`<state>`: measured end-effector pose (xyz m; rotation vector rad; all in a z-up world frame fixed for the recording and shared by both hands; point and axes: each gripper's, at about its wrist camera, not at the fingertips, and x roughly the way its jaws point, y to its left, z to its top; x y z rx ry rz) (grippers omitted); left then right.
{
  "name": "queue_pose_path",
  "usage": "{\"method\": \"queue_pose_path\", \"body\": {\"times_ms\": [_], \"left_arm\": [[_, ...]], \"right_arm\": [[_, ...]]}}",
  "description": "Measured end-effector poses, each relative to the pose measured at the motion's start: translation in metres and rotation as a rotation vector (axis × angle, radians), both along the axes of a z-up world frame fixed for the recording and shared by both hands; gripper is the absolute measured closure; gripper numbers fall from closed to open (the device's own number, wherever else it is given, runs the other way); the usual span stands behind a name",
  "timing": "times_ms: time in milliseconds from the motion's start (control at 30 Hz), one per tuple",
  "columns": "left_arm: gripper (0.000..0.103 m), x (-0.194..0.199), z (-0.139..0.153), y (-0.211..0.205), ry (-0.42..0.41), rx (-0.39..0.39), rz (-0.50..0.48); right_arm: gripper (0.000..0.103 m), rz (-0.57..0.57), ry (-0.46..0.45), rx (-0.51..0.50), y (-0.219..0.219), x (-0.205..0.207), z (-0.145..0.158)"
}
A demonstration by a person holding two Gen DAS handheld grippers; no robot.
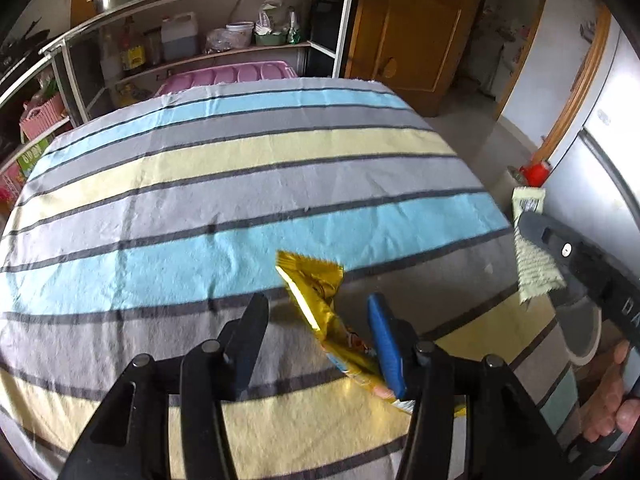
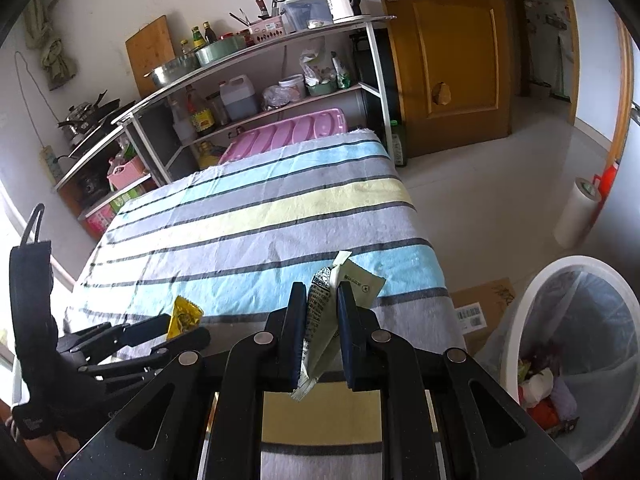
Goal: Collect trash
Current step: 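Lift and carry the gold wrapper and paper wrapper over the bin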
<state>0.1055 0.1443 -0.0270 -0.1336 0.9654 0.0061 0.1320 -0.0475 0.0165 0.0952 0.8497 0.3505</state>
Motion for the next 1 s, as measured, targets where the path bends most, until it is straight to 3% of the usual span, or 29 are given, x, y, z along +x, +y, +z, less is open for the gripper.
{"method": "queue_pose_path", "body": {"times_ms": [67, 167, 333, 600, 1000], "left_arm": [[0.07, -0.001, -0.001, -0.001, 0.0, -0.018, -0.005], [0.082, -0.001, -0.003, 0.0, 0.009, -0.05, -0.003], [0.084, -0.005, 0.006, -0.012, -0.027, 0.002, -0.042], [0.084, -0.005, 0.029, -0.038, -0.074, 0.002, -0.109], [0.084, 0.004, 0.055, -0.119, -0.129, -0.017, -0.288]], "right_arm": [[0.087, -0.002, 0.002, 0.006, -0.002, -0.002, 0.0], [0.087, -0.006, 0.0, 0.01, -0.004, -0.005, 0.001], [0.087, -0.009, -0.004, 0.016, -0.008, -0.008, 0.001], [0.087, -0.04, -0.019, 0.046, -0.027, -0.019, 0.009], [0.087, -0.183, -0.072, 0.047, -0.106, -0.042, 0.033]]}}
